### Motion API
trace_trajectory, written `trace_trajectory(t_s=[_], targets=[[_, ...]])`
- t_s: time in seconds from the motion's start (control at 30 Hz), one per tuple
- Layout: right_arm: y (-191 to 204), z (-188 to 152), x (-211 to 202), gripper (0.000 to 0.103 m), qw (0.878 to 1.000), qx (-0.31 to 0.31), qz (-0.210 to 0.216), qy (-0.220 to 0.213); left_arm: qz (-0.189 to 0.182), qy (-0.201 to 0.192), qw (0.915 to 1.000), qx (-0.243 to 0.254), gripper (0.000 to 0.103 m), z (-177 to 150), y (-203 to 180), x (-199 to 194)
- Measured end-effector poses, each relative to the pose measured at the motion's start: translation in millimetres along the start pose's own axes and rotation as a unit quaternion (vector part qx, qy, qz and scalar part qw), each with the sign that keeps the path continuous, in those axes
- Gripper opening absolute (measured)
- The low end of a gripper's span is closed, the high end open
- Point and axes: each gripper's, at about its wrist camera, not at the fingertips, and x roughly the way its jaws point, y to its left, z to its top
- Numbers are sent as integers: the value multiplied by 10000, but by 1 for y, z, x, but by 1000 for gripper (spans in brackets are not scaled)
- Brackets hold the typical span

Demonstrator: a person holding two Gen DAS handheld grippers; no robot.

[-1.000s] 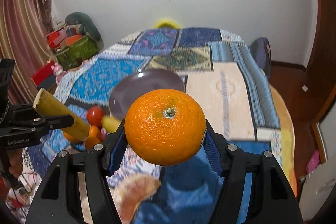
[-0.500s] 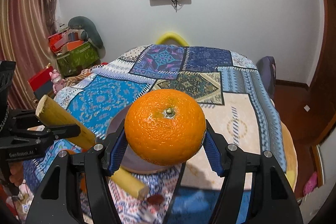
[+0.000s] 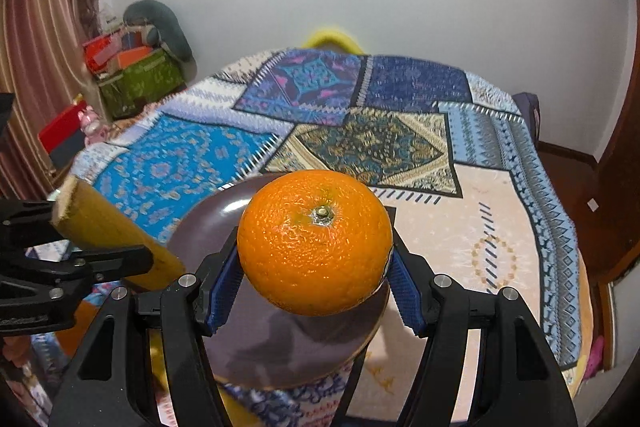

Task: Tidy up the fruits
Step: 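Lift the yellow cylinder with the left tool while the right tool carries the orange over the plate, then lower the cylinder and orange onto the plate and open both tools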

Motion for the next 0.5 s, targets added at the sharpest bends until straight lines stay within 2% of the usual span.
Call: trace_trajectory(t_s=[0.27, 0.5], targets=[[-16, 2, 35, 63, 9992, 71, -38, 383, -95, 208, 9997, 104, 37, 14, -1, 24], [-23, 8, 50, 63, 9986, 126, -22, 521, -219, 310, 9990, -234, 37, 33, 12, 44]])
